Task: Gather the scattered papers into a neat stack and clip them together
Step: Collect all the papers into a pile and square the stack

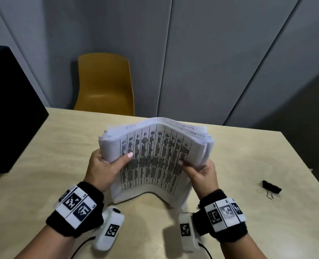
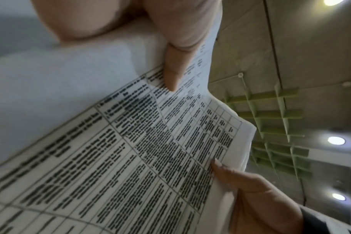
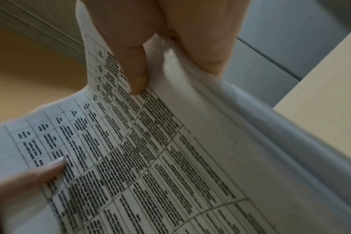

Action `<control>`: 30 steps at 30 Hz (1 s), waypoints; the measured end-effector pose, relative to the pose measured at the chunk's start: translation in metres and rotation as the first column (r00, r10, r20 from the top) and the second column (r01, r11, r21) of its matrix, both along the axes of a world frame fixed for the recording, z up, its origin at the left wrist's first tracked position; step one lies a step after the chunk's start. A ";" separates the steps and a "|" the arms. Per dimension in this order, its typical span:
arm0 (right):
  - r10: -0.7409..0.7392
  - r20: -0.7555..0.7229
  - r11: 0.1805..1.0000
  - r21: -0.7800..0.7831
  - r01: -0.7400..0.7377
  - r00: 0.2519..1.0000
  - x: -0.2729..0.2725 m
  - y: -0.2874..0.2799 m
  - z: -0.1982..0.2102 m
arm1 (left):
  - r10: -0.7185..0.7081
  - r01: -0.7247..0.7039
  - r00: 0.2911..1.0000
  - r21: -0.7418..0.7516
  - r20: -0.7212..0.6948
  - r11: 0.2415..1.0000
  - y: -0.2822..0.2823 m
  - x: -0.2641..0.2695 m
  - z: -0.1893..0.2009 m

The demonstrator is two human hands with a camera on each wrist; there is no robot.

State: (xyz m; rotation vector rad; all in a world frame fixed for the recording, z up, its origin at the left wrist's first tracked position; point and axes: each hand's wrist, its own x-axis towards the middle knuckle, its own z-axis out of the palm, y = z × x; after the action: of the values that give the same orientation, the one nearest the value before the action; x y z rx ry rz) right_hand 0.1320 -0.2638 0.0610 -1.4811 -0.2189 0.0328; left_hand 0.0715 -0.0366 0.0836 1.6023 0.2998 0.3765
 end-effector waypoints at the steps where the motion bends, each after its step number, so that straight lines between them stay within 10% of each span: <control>1: -0.012 0.008 1.000 0.018 0.012 1.000 0.000 -0.001 0.001 | -0.004 0.004 1.000 -0.005 0.021 1.000 0.001 0.001 0.004; 14: -0.217 0.252 0.972 -0.036 0.233 0.943 -0.007 0.001 0.017 | 0.086 -0.110 0.979 0.127 0.182 0.986 -0.008 0.001 0.011; 20: -0.117 0.683 0.860 -0.293 0.418 0.721 -0.004 0.005 0.049 | 0.005 -0.288 0.891 0.557 0.454 0.779 -0.004 -0.001 0.024; 30: -0.126 0.691 0.862 -0.279 0.424 0.712 -0.007 0.005 0.043 | -0.030 -0.280 0.910 0.664 0.414 0.693 0.003 -0.004 0.022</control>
State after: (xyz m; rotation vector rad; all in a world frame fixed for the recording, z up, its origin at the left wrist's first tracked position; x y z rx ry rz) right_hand 0.1254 -0.2586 0.1041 -1.9081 -0.5801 -0.7585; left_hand 0.0670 -0.0339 0.1059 2.2196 -0.0785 1.0154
